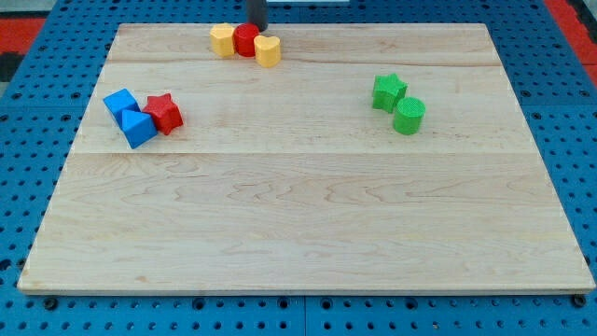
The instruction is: Push the red circle into the red star
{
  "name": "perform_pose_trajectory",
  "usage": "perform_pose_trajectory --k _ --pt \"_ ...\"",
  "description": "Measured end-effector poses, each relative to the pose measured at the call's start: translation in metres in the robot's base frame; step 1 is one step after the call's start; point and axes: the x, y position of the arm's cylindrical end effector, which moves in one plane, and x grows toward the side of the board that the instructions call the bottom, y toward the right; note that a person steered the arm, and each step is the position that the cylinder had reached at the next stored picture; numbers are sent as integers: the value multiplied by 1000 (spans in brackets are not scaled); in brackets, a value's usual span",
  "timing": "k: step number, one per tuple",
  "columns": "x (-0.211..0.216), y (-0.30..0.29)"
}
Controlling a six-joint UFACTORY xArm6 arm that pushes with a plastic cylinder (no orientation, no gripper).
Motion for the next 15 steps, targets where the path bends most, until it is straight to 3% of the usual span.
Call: perform_pose_trajectory --k 1,3,5,7,9,15 --pt "2 -12" --pt "11 21" --pt "66 -26" --pt "84 -11" --pt "134 -38" --pt "137 -53"
